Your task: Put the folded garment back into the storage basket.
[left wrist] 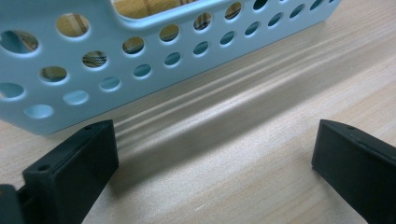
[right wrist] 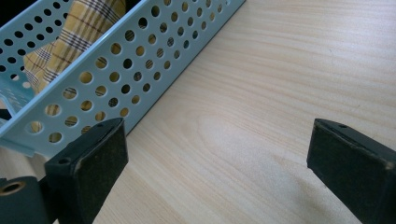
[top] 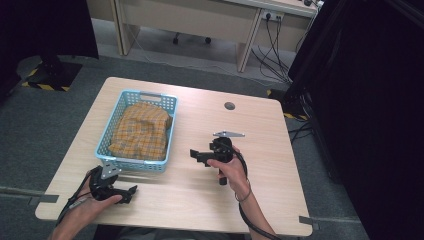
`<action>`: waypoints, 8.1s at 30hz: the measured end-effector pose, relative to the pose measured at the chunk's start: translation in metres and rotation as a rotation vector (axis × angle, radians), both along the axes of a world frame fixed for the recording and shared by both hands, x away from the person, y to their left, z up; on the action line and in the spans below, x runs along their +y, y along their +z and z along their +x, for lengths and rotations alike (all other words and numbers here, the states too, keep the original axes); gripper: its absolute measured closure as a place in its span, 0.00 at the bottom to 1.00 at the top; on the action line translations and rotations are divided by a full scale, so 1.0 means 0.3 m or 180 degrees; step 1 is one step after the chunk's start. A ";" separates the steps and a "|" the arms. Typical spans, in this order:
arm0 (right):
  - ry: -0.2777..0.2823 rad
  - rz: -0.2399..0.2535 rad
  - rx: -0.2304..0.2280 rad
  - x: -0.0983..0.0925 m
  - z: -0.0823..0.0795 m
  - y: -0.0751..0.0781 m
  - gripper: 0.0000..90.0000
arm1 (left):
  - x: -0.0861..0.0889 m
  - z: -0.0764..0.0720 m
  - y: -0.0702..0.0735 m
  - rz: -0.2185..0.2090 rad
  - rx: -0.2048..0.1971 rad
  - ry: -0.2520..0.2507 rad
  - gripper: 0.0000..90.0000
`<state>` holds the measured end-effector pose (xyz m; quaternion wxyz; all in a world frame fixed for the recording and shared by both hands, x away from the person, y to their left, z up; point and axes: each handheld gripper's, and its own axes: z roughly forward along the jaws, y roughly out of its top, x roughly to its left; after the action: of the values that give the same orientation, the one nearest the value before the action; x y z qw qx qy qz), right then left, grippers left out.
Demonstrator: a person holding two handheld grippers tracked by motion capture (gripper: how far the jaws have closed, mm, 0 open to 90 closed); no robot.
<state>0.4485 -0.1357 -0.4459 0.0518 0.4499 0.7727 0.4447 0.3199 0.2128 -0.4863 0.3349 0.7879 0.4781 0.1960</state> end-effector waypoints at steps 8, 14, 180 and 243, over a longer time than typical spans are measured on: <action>-0.0006 -0.0030 0.0008 -0.008 -0.009 -0.008 0.07 | 0.000 0.000 0.000 0.0000 -0.0001 0.0000 0.00; -0.0007 -0.0059 0.0008 -0.018 -0.016 -0.014 0.07 | 0.000 0.000 0.000 0.0000 0.0000 0.0000 0.00; -0.0253 -0.0344 -0.0002 -0.299 -0.268 -0.096 0.07 | 0.000 0.000 0.000 0.0001 0.0000 0.0000 0.00; -0.0435 -0.0269 -0.0100 -0.418 -0.417 -0.098 0.07 | 0.000 0.000 0.000 0.0002 0.0000 0.0000 0.00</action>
<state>0.3235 -0.2612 -0.4754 0.1131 0.4920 0.7574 0.4141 0.3199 0.2128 -0.4863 0.3347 0.7881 0.4780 0.1961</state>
